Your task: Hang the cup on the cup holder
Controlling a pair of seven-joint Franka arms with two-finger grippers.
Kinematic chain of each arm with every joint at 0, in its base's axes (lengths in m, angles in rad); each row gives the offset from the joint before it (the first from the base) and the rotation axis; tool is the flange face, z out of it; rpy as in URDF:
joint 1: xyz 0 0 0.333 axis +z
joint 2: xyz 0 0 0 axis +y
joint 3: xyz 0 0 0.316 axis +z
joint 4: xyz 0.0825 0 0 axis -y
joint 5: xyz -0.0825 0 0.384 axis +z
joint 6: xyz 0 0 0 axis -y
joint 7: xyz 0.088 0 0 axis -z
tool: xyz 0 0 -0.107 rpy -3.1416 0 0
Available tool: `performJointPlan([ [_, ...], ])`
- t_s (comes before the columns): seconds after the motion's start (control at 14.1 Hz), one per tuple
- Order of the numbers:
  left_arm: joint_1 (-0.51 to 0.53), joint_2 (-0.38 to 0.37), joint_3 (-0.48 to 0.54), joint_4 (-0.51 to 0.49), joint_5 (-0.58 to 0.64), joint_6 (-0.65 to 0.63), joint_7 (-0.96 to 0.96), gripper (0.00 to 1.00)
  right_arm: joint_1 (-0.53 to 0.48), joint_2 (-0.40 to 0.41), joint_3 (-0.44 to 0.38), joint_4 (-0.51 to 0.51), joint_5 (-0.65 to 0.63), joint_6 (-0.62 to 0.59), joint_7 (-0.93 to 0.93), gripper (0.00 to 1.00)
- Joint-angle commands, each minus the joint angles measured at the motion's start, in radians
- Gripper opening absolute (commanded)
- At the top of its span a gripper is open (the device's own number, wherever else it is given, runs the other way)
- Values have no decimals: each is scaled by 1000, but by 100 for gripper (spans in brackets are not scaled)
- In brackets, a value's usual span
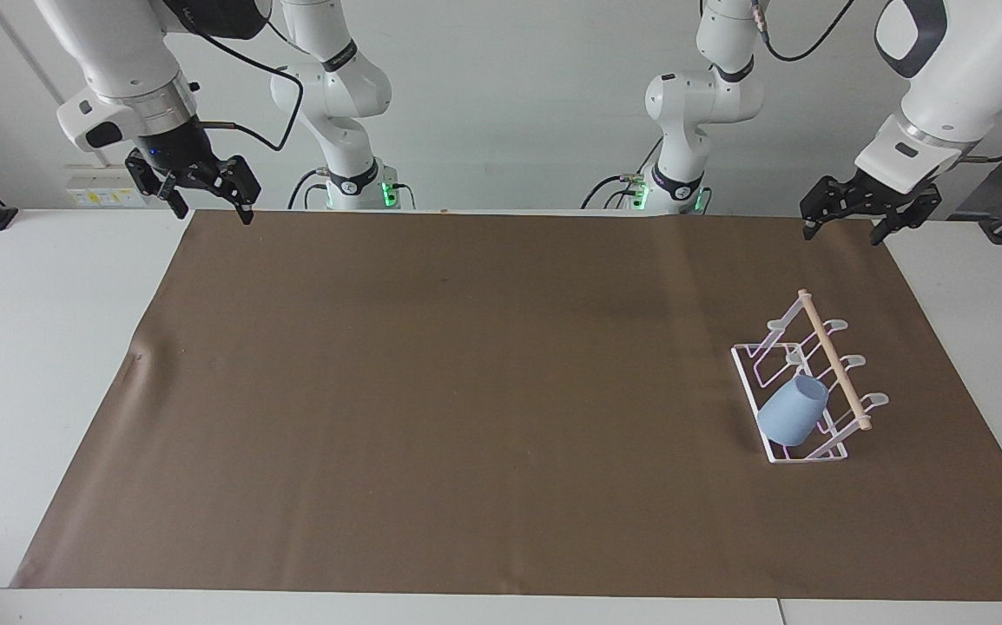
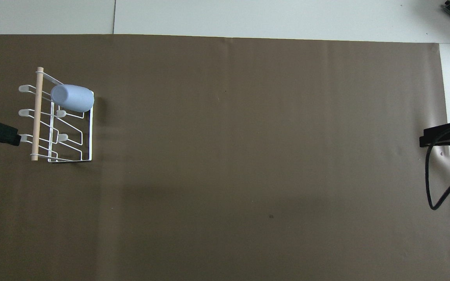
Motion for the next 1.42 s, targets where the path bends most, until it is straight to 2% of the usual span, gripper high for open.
performJointPlan([
  [0.0, -5, -12, 10, -9, -19, -10, 1, 100, -3, -23, 2, -29, 18, -4, -13, 100],
  [0.5, -6, -12, 6, -9, -57, 0, -15, 100, -4, -24, 2, -33, 18, -4, -13, 100],
  [1.35, -2, -12, 1, -5, -46, -4, -36, 100, -3, -26, 2, -33, 18, -4, -13, 100],
])
